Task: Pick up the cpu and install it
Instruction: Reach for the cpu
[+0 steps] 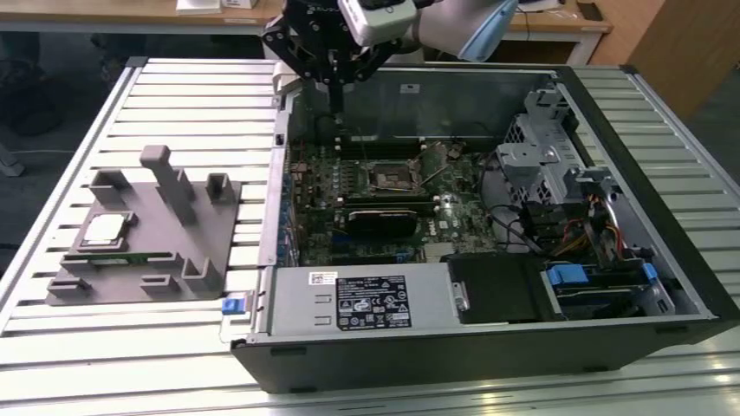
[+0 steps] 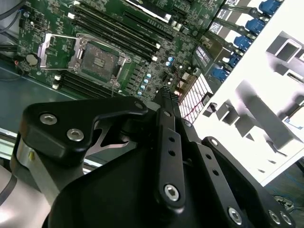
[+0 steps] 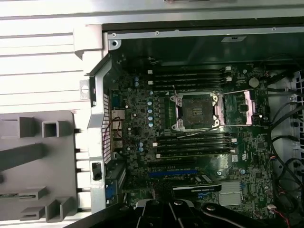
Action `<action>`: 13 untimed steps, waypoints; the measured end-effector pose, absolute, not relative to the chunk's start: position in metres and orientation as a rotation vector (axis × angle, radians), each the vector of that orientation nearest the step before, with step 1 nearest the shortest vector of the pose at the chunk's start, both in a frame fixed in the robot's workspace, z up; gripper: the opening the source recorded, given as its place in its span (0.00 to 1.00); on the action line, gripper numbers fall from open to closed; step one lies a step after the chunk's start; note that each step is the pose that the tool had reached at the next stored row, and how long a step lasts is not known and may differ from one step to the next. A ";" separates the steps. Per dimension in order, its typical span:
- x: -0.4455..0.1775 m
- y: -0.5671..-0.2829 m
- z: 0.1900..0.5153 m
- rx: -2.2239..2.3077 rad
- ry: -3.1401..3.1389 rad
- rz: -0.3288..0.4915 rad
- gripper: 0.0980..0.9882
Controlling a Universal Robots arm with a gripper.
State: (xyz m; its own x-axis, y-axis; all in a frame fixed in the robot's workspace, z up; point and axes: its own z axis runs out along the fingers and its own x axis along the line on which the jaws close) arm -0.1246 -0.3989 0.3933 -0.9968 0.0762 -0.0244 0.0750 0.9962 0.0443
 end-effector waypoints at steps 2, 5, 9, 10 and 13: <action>-0.125 -0.399 0.393 0.118 3.113 0.068 0.01; -0.126 -0.399 0.393 0.118 3.112 0.068 0.01; -0.127 -0.399 0.393 0.118 3.112 0.068 0.01; -0.127 -0.399 0.393 0.118 3.113 0.068 0.01; -0.128 -0.399 0.393 0.118 3.113 0.068 0.01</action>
State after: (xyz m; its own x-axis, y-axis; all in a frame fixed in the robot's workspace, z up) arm -0.1284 -0.3989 0.3933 -0.9968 0.0762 -0.0244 0.0751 0.9962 0.0444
